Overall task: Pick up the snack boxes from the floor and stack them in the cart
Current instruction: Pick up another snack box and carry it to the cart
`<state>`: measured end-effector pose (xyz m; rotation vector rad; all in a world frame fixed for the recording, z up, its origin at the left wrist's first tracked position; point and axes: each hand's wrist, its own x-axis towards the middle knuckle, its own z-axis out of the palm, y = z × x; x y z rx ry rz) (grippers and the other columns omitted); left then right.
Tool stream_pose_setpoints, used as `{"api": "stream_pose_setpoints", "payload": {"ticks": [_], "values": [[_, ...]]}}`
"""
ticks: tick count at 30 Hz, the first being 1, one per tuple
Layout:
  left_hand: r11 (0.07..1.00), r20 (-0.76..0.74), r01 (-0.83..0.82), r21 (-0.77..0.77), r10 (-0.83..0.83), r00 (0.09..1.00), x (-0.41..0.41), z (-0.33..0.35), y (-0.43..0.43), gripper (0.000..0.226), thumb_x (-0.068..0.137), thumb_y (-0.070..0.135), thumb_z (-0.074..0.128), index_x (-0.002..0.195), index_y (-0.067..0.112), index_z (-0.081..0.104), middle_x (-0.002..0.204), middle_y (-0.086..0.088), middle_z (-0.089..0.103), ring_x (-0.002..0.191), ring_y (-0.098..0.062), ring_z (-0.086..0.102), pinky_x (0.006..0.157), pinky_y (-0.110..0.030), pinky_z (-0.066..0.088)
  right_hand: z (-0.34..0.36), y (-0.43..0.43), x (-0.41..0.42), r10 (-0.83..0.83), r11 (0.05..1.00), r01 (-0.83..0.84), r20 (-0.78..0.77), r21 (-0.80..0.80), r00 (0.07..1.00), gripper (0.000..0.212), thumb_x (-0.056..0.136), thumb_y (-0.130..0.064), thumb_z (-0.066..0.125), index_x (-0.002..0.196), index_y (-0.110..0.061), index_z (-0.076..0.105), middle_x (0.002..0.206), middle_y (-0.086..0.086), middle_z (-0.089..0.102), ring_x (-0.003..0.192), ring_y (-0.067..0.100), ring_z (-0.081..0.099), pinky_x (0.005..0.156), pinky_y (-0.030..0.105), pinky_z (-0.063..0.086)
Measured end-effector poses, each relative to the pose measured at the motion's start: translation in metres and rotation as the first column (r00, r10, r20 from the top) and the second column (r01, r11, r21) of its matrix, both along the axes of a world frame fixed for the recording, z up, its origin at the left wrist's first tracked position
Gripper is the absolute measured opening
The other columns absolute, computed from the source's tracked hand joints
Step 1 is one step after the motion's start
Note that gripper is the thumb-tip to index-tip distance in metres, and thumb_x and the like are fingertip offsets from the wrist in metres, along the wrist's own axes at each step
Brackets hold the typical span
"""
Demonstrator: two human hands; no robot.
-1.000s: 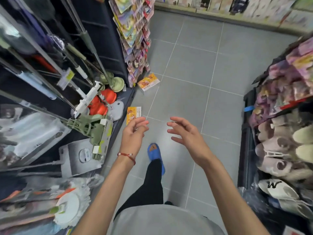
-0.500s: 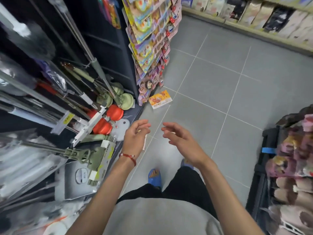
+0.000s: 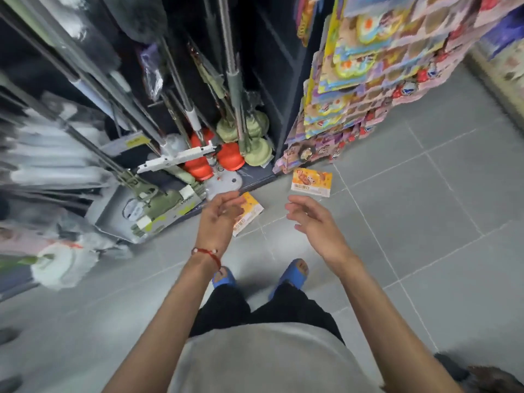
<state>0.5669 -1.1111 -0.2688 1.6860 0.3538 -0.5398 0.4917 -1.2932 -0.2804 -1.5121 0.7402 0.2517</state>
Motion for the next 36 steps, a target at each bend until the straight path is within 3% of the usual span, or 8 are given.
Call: {"api": "stream_pose_setpoints", "payload": {"ticks": [4, 7, 11, 18, 23, 26, 30, 36], "values": [[0.986, -0.031, -0.167, -0.021, 0.167, 0.986, -0.011, -0.002, 0.008, 0.029, 0.1, -0.004, 0.042, 0.119, 0.006, 0.062, 0.103, -0.002, 0.069, 0.085, -0.01, 0.064, 0.075, -0.022, 0.048, -0.008, -0.007, 0.024, 0.048, 0.999, -0.049, -0.034, -0.002, 0.998, 0.031, 0.099, -0.006, 0.061, 0.108, -0.034, 0.071, 0.109, -0.009, 0.074, 0.116, 0.017, 0.067, 0.111, 0.041, 0.047], [0.963, -0.065, -0.267, -0.018, 0.266, 0.962, -0.01, -0.012, 0.025, 0.03, 0.099, -0.005, 0.045, 0.121, 0.005, 0.063, 0.106, -0.004, 0.07, 0.088, -0.01, 0.065, 0.079, -0.024, 0.048, -0.014, 0.0, 0.042, 0.082, 0.997, -0.082, -0.057, 0.008, 0.995, 0.026, 0.099, -0.008, 0.061, 0.112, -0.028, 0.071, 0.112, -0.005, 0.074, 0.119, 0.019, 0.066, 0.108, 0.038, 0.049], [0.944, -0.107, -0.329, -0.019, 0.325, 0.94, -0.002, -0.033, 0.052, 0.025, 0.098, -0.006, 0.049, 0.114, 0.008, 0.063, 0.098, 0.004, 0.07, 0.089, -0.013, 0.064, 0.08, -0.023, 0.047, -0.031, 0.018, 0.066, 0.148, 0.988, -0.15, -0.091, -0.02, 0.985, 0.024, 0.1, -0.01, 0.061, 0.112, -0.029, 0.071, 0.121, -0.001, 0.072, 0.119, 0.018, 0.065, 0.099, 0.033, 0.051], [0.932, -0.211, -0.355, 0.069, 0.362, 0.908, 0.007, -0.1, 0.08, 0.029, 0.096, -0.004, 0.048, 0.101, 0.017, 0.066, 0.109, -0.006, 0.07, 0.101, -0.023, 0.062, 0.074, -0.023, 0.046, -0.094, 0.05, 0.101, 0.227, 0.97, -0.24, -0.179, -0.05, 0.957, 0.02, 0.102, -0.012, 0.059, 0.108, -0.027, 0.07, 0.114, 0.0, 0.071, 0.108, 0.018, 0.065, 0.087, 0.029, 0.052], [0.907, -0.302, -0.396, 0.143, 0.421, 0.855, 0.004, -0.166, 0.081, 0.027, 0.099, -0.003, 0.046, 0.112, 0.007, 0.067, 0.106, -0.009, 0.069, 0.094, -0.022, 0.061, 0.074, -0.02, 0.048, -0.164, 0.052, 0.116, 0.312, 0.937, -0.34, -0.252, -0.078, 0.916, 0.023, 0.101, -0.008, 0.059, 0.099, -0.029, 0.07, 0.108, 0.002, 0.072, 0.1, 0.018, 0.065, 0.101, 0.044, 0.054], [0.878, -0.326, -0.451, 0.159, 0.478, 0.816, 0.007, -0.217, 0.075, 0.021, 0.099, -0.002, 0.051, 0.109, 0.008, 0.066, 0.106, -0.012, 0.068, 0.09, -0.023, 0.061, 0.076, -0.023, 0.049, -0.217, 0.045, 0.129, 0.378, 0.903, -0.418, -0.277, -0.102, 0.883, 0.02, 0.099, -0.008, 0.061, 0.104, -0.025, 0.071, 0.114, 0.005, 0.074, 0.108, 0.02, 0.068, 0.11, 0.046, 0.052], [0.856, -0.382, -0.483, 0.184, 0.515, 0.767, 0.008, -0.291, 0.059, 0.016, 0.098, 0.002, 0.055, 0.104, 0.012, 0.066, 0.104, -0.013, 0.069, 0.089, -0.026, 0.062, 0.087, -0.037, 0.05, -0.29, 0.032, 0.134, 0.438, 0.856, -0.5, -0.333, -0.129, 0.835, 0.015, 0.096, -0.018, 0.066, 0.103, -0.028, 0.073, 0.109, 0.001, 0.074, 0.109, 0.021, 0.069, 0.108, 0.048, 0.053], [0.854, -0.455, -0.473, 0.217, 0.517, 0.725, 0.001, -0.392, 0.031, 0.016, 0.098, 0.01, 0.056, 0.108, 0.016, 0.067, 0.109, -0.007, 0.072, 0.09, -0.021, 0.065, 0.078, -0.027, 0.046, -0.385, 0.013, 0.13, 0.425, 0.853, -0.508, -0.408, -0.117, 0.808, 0.015, 0.082, -0.031, 0.063, 0.093, -0.037, 0.072, 0.096, -0.002, 0.071, 0.105, 0.028, 0.071, 0.104, 0.051, 0.055]]}}
